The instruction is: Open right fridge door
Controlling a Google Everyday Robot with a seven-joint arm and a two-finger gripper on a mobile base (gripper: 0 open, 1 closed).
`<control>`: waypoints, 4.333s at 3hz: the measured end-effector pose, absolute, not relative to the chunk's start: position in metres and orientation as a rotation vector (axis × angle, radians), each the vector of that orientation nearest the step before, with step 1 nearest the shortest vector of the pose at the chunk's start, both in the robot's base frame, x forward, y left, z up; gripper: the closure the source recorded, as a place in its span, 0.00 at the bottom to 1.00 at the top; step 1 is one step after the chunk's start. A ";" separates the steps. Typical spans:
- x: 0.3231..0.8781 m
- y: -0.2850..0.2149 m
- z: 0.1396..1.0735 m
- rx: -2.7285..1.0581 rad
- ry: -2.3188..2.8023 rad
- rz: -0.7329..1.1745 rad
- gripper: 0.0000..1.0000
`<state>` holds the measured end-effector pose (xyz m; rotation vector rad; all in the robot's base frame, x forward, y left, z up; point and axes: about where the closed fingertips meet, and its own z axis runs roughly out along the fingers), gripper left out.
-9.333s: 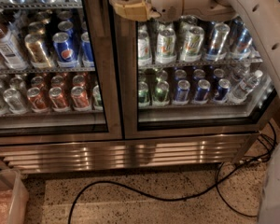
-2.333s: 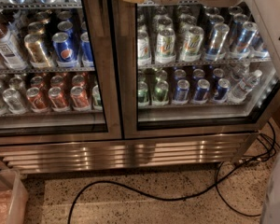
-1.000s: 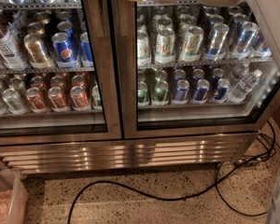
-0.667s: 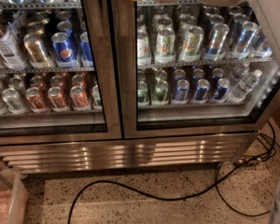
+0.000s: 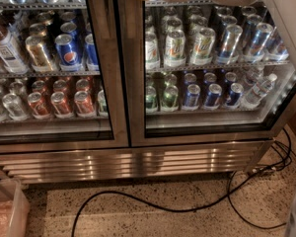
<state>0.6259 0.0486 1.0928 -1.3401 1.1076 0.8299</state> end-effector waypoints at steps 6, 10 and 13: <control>0.626 0.047 1.086 -1.320 1.140 0.860 1.00; 0.626 0.048 1.086 -1.320 1.140 0.860 0.11; 0.620 0.050 1.086 -1.320 1.140 0.861 0.00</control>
Offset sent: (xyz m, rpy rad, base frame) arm -0.2369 0.0100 0.0586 -0.0760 0.1906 -0.1481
